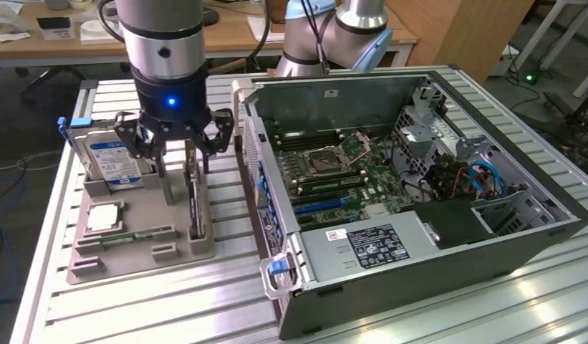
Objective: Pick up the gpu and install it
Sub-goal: 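Pick up the gpu and move the gpu toward the slot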
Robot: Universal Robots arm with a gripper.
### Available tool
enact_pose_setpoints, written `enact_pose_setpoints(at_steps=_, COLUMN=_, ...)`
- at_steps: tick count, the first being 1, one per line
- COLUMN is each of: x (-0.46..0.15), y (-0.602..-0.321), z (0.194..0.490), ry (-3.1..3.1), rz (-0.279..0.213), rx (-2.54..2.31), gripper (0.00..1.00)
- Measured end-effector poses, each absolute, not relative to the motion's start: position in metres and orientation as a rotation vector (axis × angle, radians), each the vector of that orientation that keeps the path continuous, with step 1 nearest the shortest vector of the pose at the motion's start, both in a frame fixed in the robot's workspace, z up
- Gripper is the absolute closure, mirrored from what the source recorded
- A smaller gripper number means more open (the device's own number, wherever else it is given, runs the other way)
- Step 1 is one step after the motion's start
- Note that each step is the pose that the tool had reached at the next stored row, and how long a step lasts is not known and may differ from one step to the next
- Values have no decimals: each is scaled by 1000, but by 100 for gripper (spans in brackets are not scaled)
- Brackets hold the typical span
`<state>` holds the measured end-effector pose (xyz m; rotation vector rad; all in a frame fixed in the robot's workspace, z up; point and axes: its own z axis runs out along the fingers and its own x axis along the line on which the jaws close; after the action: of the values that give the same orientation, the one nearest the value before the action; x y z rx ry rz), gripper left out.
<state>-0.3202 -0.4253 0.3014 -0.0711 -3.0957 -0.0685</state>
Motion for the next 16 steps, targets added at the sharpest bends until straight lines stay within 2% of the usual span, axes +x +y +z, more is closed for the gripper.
enact_pose_setpoints(at_steps=16, x=-320, y=-423, z=276, ry=-3123, rz=-57, rx=1, gripper=34)
